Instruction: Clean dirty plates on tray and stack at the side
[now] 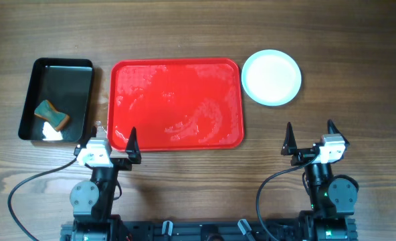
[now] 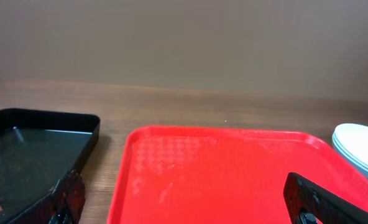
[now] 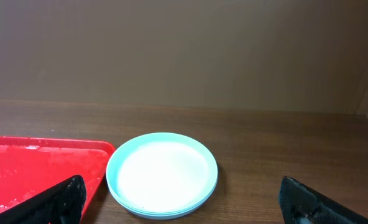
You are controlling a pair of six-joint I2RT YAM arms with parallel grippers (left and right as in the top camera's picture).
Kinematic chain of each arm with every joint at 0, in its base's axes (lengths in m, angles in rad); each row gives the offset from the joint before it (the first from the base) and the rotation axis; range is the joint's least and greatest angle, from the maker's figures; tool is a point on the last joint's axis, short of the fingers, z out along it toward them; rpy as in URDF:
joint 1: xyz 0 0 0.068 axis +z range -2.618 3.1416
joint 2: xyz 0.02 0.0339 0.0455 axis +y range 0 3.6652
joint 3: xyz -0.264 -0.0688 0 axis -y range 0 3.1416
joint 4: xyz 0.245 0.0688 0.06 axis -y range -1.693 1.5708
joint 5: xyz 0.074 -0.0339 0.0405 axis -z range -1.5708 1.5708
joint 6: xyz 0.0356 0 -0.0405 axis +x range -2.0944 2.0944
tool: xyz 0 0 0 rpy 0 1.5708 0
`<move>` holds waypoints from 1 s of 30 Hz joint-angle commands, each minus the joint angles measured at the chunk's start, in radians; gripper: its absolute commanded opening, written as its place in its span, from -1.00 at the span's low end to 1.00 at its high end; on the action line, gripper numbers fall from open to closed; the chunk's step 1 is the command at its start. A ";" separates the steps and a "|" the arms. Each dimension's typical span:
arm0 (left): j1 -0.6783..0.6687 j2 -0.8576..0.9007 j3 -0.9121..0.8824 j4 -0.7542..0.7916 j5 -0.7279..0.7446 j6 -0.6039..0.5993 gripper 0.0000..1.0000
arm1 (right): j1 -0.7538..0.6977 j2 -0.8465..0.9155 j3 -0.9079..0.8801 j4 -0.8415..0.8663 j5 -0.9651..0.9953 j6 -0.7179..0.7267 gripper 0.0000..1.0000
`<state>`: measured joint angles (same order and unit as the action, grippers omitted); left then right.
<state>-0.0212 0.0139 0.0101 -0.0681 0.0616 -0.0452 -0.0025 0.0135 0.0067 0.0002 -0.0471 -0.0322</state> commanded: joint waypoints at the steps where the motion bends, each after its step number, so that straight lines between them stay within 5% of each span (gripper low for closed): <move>1: -0.016 -0.011 -0.005 -0.005 0.016 0.011 1.00 | 0.004 -0.009 -0.002 0.002 0.002 -0.017 0.99; 30: -0.016 -0.011 -0.005 -0.005 0.005 0.039 1.00 | 0.004 -0.009 -0.002 0.002 0.002 -0.018 0.99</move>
<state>-0.0319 0.0139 0.0101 -0.0681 0.0612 -0.0265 -0.0025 0.0135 0.0067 0.0002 -0.0471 -0.0322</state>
